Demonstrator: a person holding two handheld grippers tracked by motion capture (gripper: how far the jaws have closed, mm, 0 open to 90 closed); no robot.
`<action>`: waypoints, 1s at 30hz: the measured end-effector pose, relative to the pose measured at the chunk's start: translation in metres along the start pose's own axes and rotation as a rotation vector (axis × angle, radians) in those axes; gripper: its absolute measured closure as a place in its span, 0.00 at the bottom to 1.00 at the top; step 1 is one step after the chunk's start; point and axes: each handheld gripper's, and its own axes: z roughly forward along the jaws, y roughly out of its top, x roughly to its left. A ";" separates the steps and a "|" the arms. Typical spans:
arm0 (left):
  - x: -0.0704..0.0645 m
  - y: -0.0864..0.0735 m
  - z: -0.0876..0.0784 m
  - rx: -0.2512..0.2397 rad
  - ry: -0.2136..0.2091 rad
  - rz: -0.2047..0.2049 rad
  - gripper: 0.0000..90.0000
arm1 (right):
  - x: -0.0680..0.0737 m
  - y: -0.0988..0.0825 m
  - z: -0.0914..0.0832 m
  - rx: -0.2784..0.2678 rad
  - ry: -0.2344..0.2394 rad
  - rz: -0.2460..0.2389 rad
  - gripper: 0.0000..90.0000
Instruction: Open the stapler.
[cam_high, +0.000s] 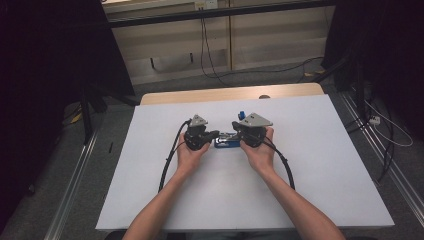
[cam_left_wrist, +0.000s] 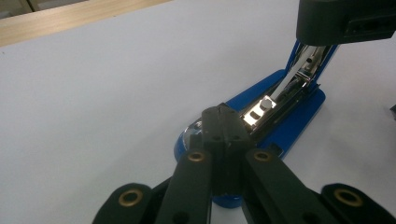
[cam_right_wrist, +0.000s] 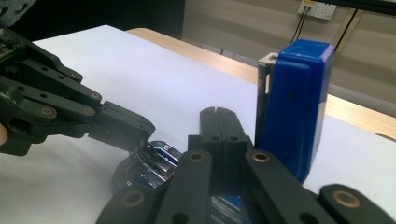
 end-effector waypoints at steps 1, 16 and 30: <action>0.000 0.000 0.000 0.000 0.000 0.000 1.00 | 0.000 0.000 0.000 0.000 0.000 0.001 1.00; 0.000 0.000 0.000 -0.001 0.002 0.002 1.00 | -0.013 0.003 -0.010 -0.006 -0.033 0.002 1.00; 0.000 0.000 0.000 -0.001 0.002 0.004 1.00 | -0.024 -0.001 -0.019 -0.010 -0.048 0.012 1.00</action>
